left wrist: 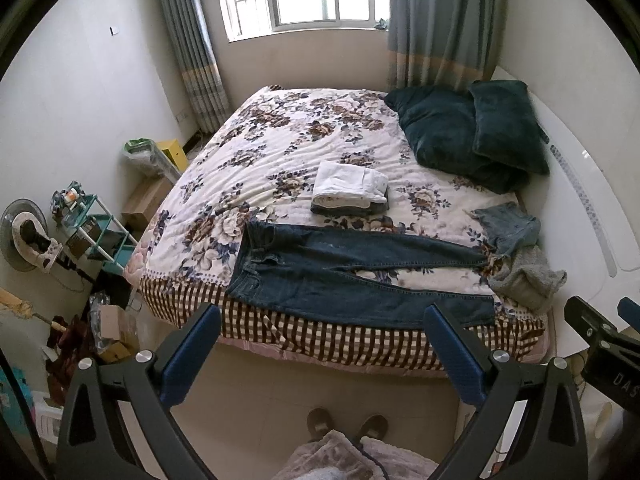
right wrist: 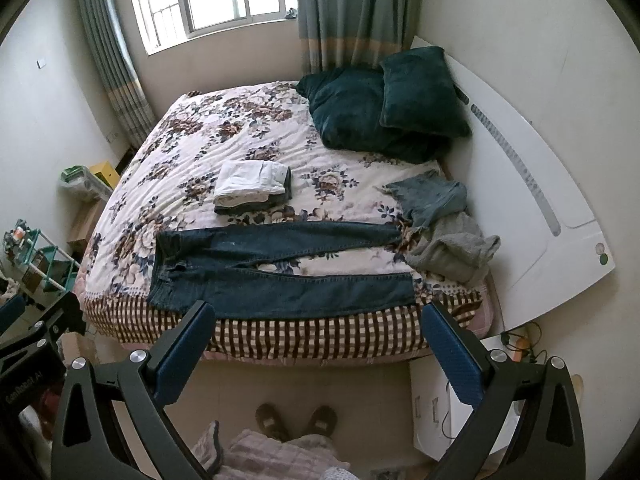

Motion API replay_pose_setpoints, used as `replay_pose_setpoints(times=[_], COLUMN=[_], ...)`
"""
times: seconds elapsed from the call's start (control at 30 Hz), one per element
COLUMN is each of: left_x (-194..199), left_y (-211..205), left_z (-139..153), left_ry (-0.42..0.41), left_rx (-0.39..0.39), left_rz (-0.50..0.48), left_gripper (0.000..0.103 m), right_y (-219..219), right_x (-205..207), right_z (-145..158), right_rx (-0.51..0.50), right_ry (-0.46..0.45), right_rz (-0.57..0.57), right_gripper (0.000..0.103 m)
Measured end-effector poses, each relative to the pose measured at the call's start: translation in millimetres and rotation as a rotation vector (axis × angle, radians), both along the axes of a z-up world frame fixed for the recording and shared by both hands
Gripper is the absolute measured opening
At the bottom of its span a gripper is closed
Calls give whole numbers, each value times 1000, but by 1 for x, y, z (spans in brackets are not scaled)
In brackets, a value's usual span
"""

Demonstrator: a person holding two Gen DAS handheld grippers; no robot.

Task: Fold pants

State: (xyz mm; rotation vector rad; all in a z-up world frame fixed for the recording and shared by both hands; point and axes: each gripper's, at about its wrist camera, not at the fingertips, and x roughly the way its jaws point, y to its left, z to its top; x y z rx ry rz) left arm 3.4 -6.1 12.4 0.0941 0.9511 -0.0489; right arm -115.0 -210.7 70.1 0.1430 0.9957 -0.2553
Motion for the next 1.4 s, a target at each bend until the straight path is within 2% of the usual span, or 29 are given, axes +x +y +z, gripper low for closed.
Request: replay_pose_setpoints(times=[0.13, 0.23, 0.37, 0.6, 0.8, 1.03, 1.17, 1.27, 1.4], left_x=[12, 27, 59, 134, 215, 319, 371, 401, 435], left_y=[-4, -11, -26, -48, -67, -77, -78, -82, -97], left_z=[-5, -17, -49, -110, -166, -228, -278, -317, -382], left_ry=[3, -8, -19, 87, 173, 275, 353, 365, 353], left_rx=[-8, 1, 48, 110, 147, 148, 151, 202, 353], left_rz=[34, 69, 108, 100, 57, -21, -70, -107, -246], left_gripper=[103, 103, 103, 103, 103, 103, 103, 103, 103], right_y=[-4, -14, -43, -67, -79, -82, -80, -81, -76], right_x=[2, 12, 55, 140, 235, 357, 415, 452, 493], right_z=[-3, -19, -62, -128, -202, -287, -338, -385, -457], right_rx=[14, 23, 37, 35, 66, 96, 101, 100, 50], right_ry=[-9, -18, -3, 78, 184, 274, 325, 372, 479], right_rz=[-4, -22, -37, -52, -53, -83, -95, -83, 39], right_gripper=[103, 103, 103, 103, 103, 103, 103, 103, 103])
